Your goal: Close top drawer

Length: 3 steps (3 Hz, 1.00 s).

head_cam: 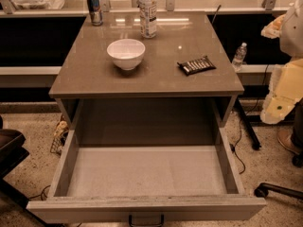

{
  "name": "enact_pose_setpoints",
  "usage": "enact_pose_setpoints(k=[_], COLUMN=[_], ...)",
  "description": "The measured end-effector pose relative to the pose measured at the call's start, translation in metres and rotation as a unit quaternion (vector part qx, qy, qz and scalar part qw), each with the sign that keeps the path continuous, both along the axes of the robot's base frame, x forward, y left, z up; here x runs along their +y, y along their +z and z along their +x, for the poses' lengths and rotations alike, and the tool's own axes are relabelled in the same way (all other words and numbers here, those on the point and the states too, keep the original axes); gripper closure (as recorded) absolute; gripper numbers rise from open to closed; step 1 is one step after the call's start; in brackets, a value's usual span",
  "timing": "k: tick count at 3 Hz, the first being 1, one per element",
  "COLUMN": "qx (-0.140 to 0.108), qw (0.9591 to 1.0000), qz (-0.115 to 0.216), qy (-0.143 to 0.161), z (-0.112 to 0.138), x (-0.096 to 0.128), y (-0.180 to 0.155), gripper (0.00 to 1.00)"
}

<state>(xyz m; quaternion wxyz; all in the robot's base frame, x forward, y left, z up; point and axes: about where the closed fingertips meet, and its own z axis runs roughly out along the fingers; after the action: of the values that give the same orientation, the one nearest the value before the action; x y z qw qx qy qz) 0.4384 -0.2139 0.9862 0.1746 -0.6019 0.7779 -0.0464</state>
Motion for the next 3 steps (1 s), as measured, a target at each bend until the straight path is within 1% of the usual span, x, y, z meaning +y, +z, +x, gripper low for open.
enact_pose_setpoints(k=[1, 2, 3], qx=[0.002, -0.007, -0.023], qw=[1.0000, 0.9998, 0.9979], qz=[-0.001, 0.013, 0.040], qy=[-0.002, -0.012, -0.046], z=[-0.009, -0.037, -0.085], x=[-0.003, -0.011, -0.033], y=[-0.007, -0.019, -0.052], gripper=[0.00, 0.00, 0.07])
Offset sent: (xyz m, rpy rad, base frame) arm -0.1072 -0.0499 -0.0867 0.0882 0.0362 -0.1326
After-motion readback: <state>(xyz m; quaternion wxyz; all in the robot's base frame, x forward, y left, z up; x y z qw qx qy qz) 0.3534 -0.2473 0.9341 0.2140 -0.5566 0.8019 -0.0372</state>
